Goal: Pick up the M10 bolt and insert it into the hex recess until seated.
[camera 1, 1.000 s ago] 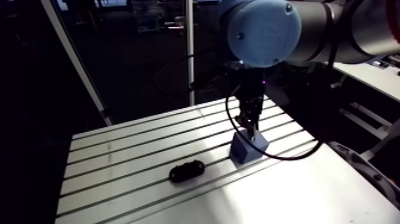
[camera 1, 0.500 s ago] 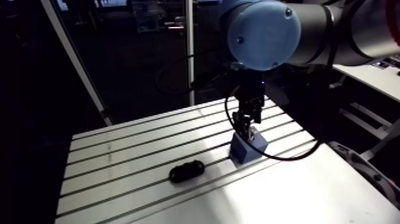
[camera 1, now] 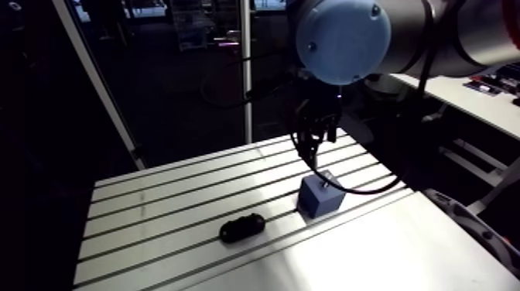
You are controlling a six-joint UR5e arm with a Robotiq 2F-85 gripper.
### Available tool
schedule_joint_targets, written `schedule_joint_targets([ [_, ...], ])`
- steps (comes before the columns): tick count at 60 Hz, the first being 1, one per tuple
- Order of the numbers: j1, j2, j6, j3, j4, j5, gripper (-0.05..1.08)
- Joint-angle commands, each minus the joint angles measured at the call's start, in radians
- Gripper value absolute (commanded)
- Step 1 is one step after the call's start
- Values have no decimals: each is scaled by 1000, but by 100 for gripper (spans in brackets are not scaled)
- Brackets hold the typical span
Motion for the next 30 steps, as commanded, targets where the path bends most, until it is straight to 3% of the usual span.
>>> schedule_joint_targets([
  [1,-14,-60,11,-29,29,55,1],
  [4,-14,-65,12,-31,34,56,4],
  [6,-15,-77,20,-30,44,58,22],
  [7,-15,-77,20,-30,44,58,22],
  [8,-15,-83,30,-29,48,59,35],
  [9,-15,-83,30,-29,48,59,35],
  [10,-18,-91,42,-31,49,63,46],
  [11,-18,-91,42,-31,49,63,46],
  [12,-27,-102,57,-32,54,74,58],
  [13,-27,-102,57,-32,54,74,58],
  [14,-43,-114,81,-36,59,94,72],
  [15,-43,-114,81,-36,59,94,72],
  [17,-95,-128,174,-57,84,144,96],
  [20,-128,-131,273,-74,146,150,104],
  [22,-128,-131,273,-74,146,150,104],
  [25,-134,-130,345,-96,235,146,106],
  [26,-136,-133,369,-103,271,152,107],
  [30,-135,-144,413,-107,305,152,108],
])
